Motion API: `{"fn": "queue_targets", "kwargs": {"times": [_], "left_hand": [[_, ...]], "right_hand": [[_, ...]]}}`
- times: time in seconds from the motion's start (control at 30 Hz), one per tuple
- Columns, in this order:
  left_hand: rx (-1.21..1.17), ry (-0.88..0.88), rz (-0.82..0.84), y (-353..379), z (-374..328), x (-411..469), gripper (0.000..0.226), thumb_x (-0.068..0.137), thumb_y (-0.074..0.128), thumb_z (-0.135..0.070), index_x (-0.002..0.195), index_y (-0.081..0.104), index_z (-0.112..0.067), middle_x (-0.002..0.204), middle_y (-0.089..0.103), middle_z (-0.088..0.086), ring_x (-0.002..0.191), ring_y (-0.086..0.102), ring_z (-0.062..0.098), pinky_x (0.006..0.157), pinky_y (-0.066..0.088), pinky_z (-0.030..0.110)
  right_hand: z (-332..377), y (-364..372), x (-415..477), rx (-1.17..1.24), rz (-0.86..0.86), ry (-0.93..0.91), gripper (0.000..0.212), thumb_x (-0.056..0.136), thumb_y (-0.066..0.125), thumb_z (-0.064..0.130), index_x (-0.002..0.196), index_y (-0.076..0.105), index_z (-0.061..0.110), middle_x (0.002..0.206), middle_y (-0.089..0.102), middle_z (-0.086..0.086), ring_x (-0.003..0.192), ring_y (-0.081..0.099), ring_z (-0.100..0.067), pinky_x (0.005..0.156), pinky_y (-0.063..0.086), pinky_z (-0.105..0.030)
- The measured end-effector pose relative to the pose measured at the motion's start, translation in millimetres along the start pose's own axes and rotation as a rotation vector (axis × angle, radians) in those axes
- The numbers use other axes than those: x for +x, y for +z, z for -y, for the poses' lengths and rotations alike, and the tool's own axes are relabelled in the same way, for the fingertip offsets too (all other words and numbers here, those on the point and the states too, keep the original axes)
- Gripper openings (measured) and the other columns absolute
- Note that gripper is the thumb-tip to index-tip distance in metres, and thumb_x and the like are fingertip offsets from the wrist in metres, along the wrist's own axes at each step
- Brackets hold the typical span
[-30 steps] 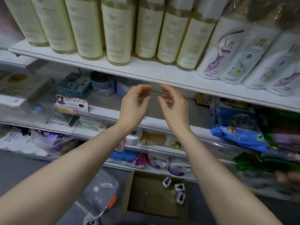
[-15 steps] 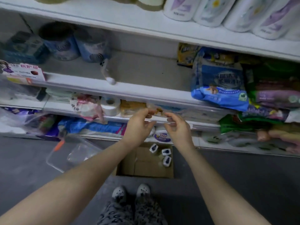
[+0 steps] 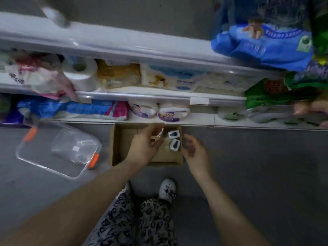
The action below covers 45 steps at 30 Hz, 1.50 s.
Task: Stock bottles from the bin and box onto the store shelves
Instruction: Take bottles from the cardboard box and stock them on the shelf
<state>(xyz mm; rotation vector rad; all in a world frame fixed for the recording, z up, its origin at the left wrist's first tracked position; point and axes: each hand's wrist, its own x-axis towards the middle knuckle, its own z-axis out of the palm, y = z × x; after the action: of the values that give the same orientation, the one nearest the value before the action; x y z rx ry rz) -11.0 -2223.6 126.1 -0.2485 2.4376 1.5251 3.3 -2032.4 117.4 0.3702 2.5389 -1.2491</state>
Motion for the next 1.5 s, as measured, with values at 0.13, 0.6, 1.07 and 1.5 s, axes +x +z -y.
{"fn": "queue_targets", "kwargs": {"times": [0.13, 0.6, 1.07, 1.5], "left_hand": [[0.036, -0.035, 0.053, 49, 47, 16, 0.039, 0.088, 0.07, -0.01, 0.125, 0.061, -0.019, 0.109, 0.063, -0.011, 0.109, 0.061, 0.01, 0.092, 0.053, 0.028], [0.028, -0.27, 0.153, 218, 214, 74, 0.045, 0.089, 0.068, -0.014, 0.131, 0.054, -0.024, 0.124, 0.061, -0.004, 0.116, 0.055, 0.011, 0.099, 0.051, 0.039], [0.029, -0.36, 0.12, 327, 314, 134, 0.077, 0.082, 0.074, -0.012, 0.147, 0.035, -0.025, 0.146, 0.045, 0.002, 0.122, 0.054, 0.026, 0.097, 0.049, 0.045], [0.026, -0.406, 0.001, 307, 351, 122, 0.067, 0.079, 0.078, -0.018, 0.137, 0.045, -0.018, 0.13, 0.057, 0.005, 0.109, 0.06, 0.028, 0.088, 0.051, 0.045]], "right_hand": [[-57, 17, 24, -0.008, 0.04, 0.05, 0.05, 0.085, 0.067, -0.007, 0.129, 0.061, 0.017, 0.111, 0.06, 0.013, 0.09, 0.056, 0.011, 0.075, 0.04, 0.002], [-260, 89, 129, -0.262, 0.172, 0.062, 0.054, 0.084, 0.068, 0.002, 0.134, 0.059, 0.021, 0.125, 0.066, -0.005, 0.114, 0.062, -0.023, 0.096, 0.052, -0.043], [-340, 160, 222, -0.567, 0.321, -0.27, 0.057, 0.09, 0.056, -0.003, 0.143, 0.049, 0.014, 0.143, 0.05, -0.011, 0.13, 0.046, -0.03, 0.107, 0.042, -0.041], [-328, 202, 227, -0.545, 0.593, -0.259, 0.076, 0.079, 0.076, 0.018, 0.147, 0.043, 0.022, 0.15, 0.043, 0.002, 0.133, 0.035, -0.026, 0.11, 0.035, -0.041]]}}
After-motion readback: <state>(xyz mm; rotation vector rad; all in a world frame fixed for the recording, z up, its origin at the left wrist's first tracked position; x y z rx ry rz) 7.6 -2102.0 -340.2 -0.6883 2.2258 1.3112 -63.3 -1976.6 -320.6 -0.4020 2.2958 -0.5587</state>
